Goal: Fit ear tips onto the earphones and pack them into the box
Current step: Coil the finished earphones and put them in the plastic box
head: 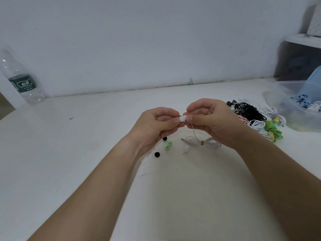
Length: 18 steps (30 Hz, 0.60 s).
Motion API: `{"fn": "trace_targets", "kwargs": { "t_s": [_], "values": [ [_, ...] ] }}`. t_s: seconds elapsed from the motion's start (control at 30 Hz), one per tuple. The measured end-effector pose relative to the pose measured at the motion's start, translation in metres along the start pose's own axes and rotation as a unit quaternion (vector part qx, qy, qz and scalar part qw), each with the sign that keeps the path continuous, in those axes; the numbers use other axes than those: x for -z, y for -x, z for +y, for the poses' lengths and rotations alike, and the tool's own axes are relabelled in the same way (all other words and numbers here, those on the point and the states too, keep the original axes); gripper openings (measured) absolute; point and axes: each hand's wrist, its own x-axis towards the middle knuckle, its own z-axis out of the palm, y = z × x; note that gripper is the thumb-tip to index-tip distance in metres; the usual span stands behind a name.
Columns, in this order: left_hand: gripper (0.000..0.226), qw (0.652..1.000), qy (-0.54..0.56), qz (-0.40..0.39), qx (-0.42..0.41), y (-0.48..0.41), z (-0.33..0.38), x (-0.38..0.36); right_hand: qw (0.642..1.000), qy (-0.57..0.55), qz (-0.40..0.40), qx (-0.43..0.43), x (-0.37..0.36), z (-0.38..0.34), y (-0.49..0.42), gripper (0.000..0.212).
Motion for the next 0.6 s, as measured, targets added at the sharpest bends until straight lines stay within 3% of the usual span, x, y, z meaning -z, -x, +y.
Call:
{"fn": "trace_targets", "kwargs": {
  "t_s": [0.27,0.37,0.5,0.6],
  "values": [
    [0.012,1.0,0.019,0.005,-0.009,0.0,0.001,0.0,1.0,-0.023,0.012,-0.013,-0.002,-0.001,0.0,0.031],
    [0.008,0.996,-0.081,0.02,-0.036,0.001,0.002,0.0,0.999,-0.022,0.019,-0.026,-0.001,-0.005,0.0,0.026],
    [0.009,0.917,-0.386,0.038,-0.098,0.004,-0.004,-0.007,0.998,-0.045,0.039,-0.03,0.001,-0.006,0.0,0.018],
    [0.024,0.845,-0.53,0.001,-0.071,0.008,-0.009,-0.014,0.997,-0.053,0.048,-0.031,0.002,-0.005,-0.002,0.018]
  ]
}}
